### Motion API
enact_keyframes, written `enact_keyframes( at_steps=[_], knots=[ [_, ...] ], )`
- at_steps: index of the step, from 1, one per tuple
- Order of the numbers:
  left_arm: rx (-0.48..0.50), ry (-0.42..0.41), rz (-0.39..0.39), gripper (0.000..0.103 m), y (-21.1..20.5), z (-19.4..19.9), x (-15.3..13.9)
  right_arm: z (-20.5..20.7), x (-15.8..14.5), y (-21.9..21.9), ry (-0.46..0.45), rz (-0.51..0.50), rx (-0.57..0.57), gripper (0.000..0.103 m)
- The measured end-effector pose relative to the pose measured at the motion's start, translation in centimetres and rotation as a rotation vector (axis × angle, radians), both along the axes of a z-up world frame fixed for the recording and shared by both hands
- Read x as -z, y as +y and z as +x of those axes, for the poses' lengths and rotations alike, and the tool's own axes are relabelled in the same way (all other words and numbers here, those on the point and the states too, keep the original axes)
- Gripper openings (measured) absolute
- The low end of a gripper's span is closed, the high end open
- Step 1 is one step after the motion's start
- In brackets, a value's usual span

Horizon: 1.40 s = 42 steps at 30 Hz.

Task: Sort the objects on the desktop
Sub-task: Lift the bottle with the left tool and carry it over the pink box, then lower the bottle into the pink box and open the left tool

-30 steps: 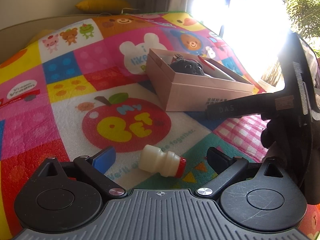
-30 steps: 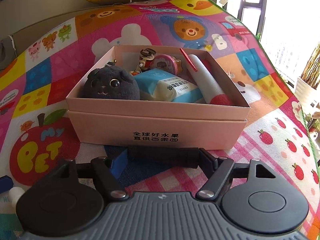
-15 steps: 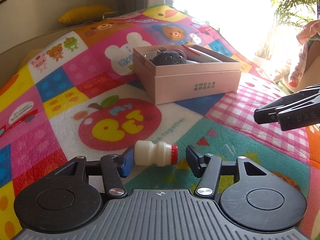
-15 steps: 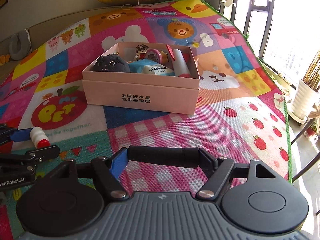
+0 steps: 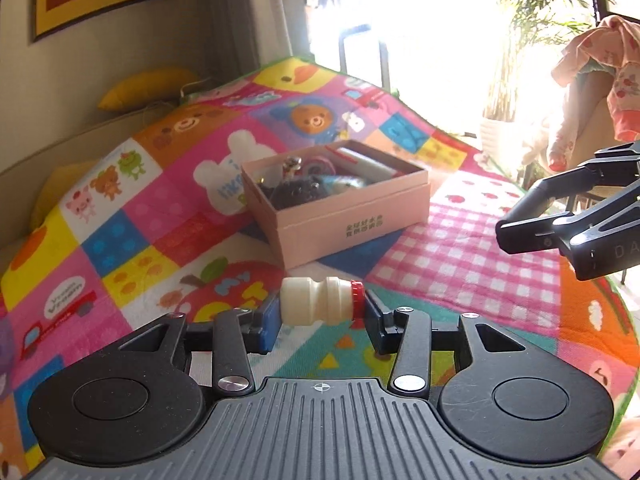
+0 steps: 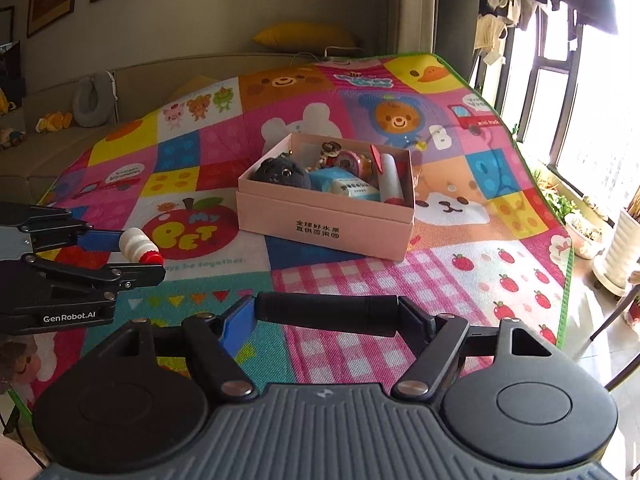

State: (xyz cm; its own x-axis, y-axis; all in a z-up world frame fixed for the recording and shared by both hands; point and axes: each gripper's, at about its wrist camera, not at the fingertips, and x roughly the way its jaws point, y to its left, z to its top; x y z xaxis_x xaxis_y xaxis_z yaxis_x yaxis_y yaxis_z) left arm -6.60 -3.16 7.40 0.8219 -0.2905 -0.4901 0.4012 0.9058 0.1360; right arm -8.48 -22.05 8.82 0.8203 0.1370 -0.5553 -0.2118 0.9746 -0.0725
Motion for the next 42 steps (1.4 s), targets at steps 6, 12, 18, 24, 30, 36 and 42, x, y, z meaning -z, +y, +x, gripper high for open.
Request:
enact_keyframes(
  at_steps=[6, 12, 18, 24, 30, 36, 42],
  knots=[
    [0.048, -0.173, 0.044, 0.048, -2.8, 1.0, -5.3, -0.5, -6.4, -2.0, -0.166, 0.076, 0.003, 0.075],
    [0.053, -0.205, -0.016, 0.048, -5.2, 6.7, -8.2, 4.0, -12.0, -4.3, -0.275, 0.146, 0.030, 0.075],
    [0.051, -0.106, -0.096, 0.049, -7.5, 14.9, -6.1, 12.1, -13.1, -4.1, -0.256, 0.167, 0.053, 0.075],
    [-0.027, 0.001, -0.126, 0.090, -4.8, 17.4, -1.9, 19.8, -10.5, -3.7, -0.075, 0.216, 0.082, 0.080],
    [-0.136, 0.097, -0.132, 0.097, -0.5, 15.7, 1.2, 21.1, -6.6, -5.0, -0.003, 0.274, 0.100, 0.085],
    [-0.166, 0.177, -0.102, 0.102, -0.4, 14.6, 3.4, 19.2, -2.8, -4.9, 0.076, 0.309, 0.097, 0.092],
    [-0.191, 0.191, -0.106, 0.103, -0.7, 13.2, 4.6, 13.3, 0.9, -1.9, 0.006, 0.204, 0.117, 0.103]
  ],
)
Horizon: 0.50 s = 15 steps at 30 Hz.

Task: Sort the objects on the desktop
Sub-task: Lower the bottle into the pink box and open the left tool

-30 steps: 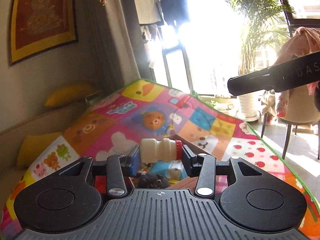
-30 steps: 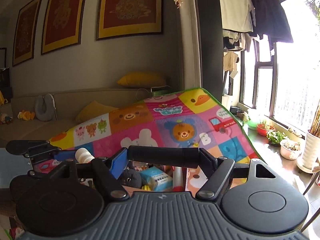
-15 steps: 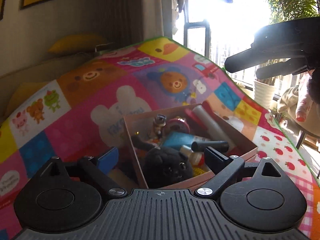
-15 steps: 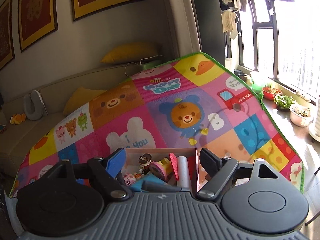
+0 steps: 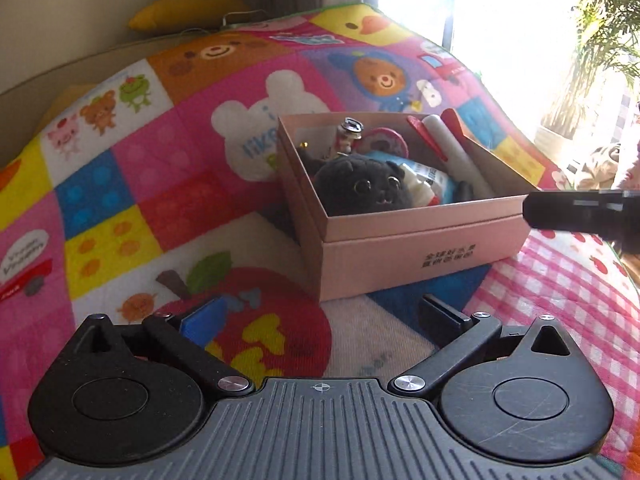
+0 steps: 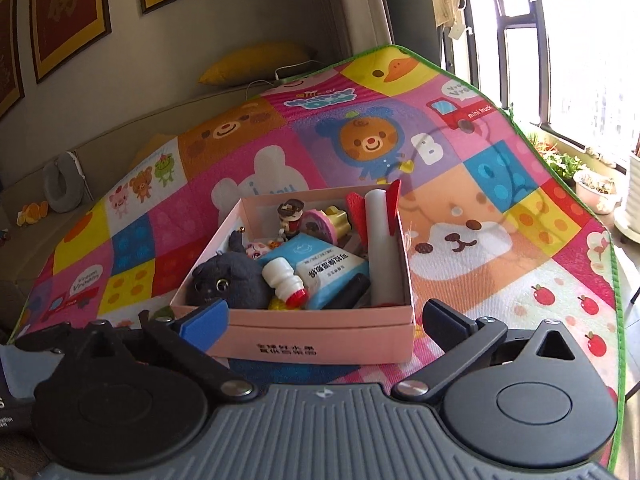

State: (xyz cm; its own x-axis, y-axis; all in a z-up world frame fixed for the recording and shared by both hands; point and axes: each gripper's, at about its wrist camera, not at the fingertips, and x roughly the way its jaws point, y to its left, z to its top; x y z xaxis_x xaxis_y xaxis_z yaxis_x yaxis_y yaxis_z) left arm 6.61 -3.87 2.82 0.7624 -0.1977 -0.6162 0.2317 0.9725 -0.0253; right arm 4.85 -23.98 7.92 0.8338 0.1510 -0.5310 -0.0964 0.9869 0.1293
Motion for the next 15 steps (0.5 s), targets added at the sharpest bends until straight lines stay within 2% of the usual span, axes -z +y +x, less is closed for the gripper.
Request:
enact_keyframes(
  at_steps=[2, 6, 9, 10, 13, 15],
  knots=[
    [-0.026, 0.000, 0.003, 0.103, 0.0, -0.6, 0.6, -1.1, 1.3, 0.9, 0.007, -0.037, 0.013, 0.103],
    [-0.073, -0.021, 0.038, 0.103, 0.3, -1.9, 1.8, -2.0, 4.7, 1.8, 0.117, -0.020, 0.055, 0.103],
    [-0.101, -0.031, 0.021, 0.103, 0.6, -2.2, 1.9, -2.0, 6.7, 1.6, 0.180, -0.018, 0.101, 0.103],
    [-0.092, -0.037, 0.014, 0.103, 0.5, -2.3, 1.8, -2.1, 7.0, 1.6, 0.176, -0.033, 0.102, 0.103],
    [-0.116, -0.029, 0.066, 0.103, -0.3, -2.3, 2.2, -2.2, 7.1, 2.3, 0.180, -0.095, 0.094, 0.103],
    [-0.124, -0.014, 0.071, 0.103, -0.4, -2.2, 2.4, -2.1, 7.3, 2.5, 0.193, -0.129, 0.083, 0.103]
  ],
)
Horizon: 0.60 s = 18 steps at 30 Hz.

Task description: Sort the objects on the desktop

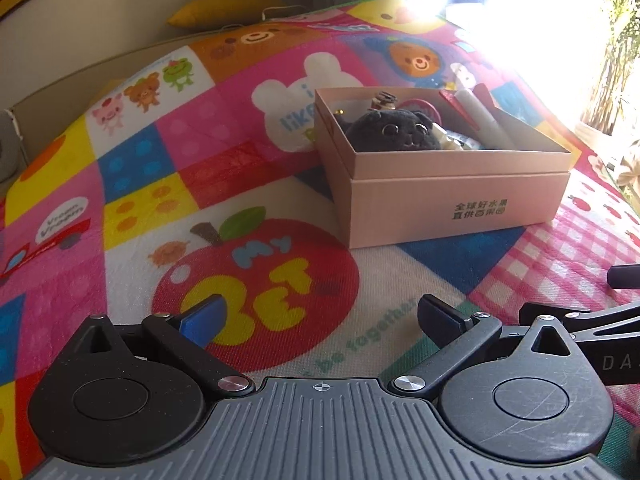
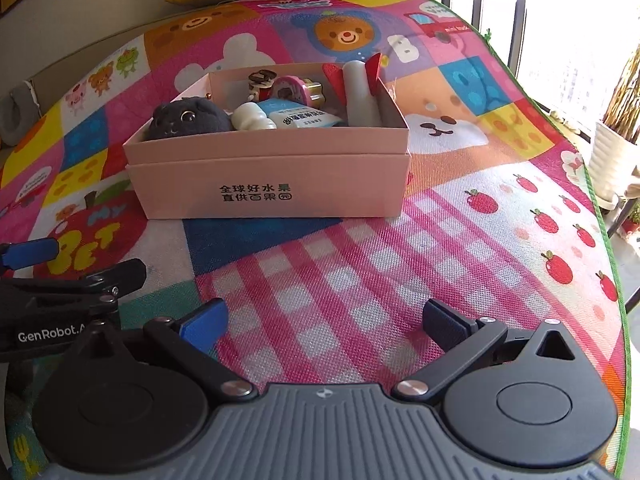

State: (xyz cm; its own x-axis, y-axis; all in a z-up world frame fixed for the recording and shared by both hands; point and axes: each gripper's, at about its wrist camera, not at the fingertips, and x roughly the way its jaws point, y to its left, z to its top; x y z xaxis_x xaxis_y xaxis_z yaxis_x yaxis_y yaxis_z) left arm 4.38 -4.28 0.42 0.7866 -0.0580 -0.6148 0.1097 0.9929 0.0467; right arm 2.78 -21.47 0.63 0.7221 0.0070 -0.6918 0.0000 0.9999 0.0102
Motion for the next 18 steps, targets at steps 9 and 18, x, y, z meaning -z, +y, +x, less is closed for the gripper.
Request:
enact_keyframes(
  at_steps=[9, 18],
  knots=[
    [-0.023, 0.029, -0.022, 0.103, 0.3, 1.3, 0.3, 1.2, 0.3, -0.7, -0.047, -0.001, -0.055, 0.103],
    [-0.039, 0.027, -0.037, 0.103, 0.5, 2.4, 0.3, 2.6, 0.6, -0.7, -0.077, -0.005, 0.001, 0.103]
  ],
)
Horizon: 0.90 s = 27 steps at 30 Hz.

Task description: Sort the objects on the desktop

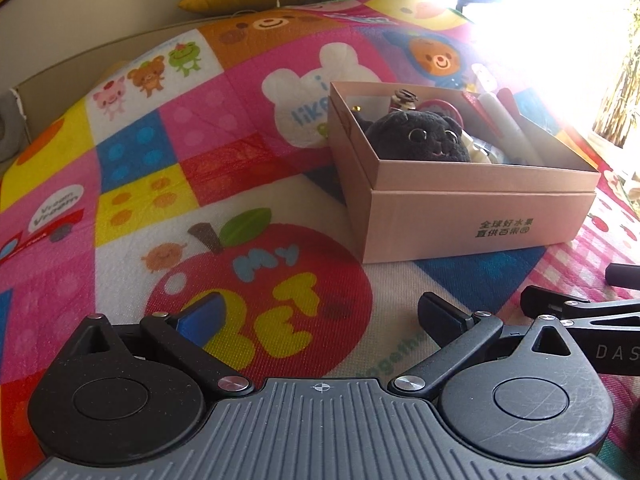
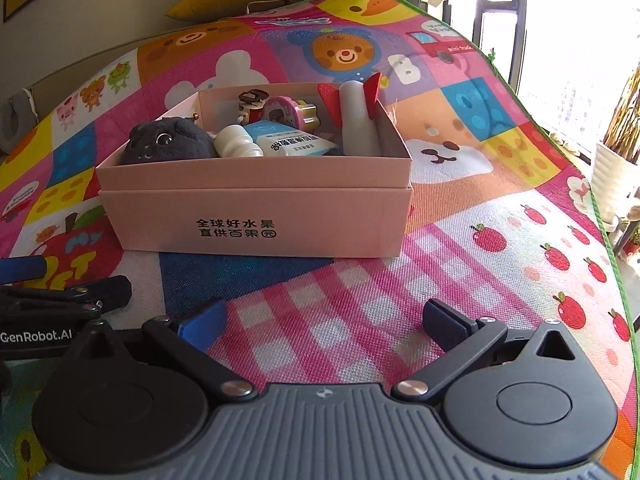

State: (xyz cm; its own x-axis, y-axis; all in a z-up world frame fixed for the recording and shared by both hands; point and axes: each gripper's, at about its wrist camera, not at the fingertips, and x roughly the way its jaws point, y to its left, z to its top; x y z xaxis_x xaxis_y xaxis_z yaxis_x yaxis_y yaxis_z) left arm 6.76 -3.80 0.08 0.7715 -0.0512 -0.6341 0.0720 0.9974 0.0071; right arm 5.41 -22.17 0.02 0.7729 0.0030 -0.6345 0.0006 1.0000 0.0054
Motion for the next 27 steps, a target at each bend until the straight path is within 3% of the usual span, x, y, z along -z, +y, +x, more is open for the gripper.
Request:
enact_keyframes(
  at_steps=[27],
  knots=[
    [0.000, 0.001, 0.002, 0.103, 0.09, 0.05, -0.01, 0.03, 0.03, 0.03, 0.000, 0.002, 0.000, 0.103]
  ],
)
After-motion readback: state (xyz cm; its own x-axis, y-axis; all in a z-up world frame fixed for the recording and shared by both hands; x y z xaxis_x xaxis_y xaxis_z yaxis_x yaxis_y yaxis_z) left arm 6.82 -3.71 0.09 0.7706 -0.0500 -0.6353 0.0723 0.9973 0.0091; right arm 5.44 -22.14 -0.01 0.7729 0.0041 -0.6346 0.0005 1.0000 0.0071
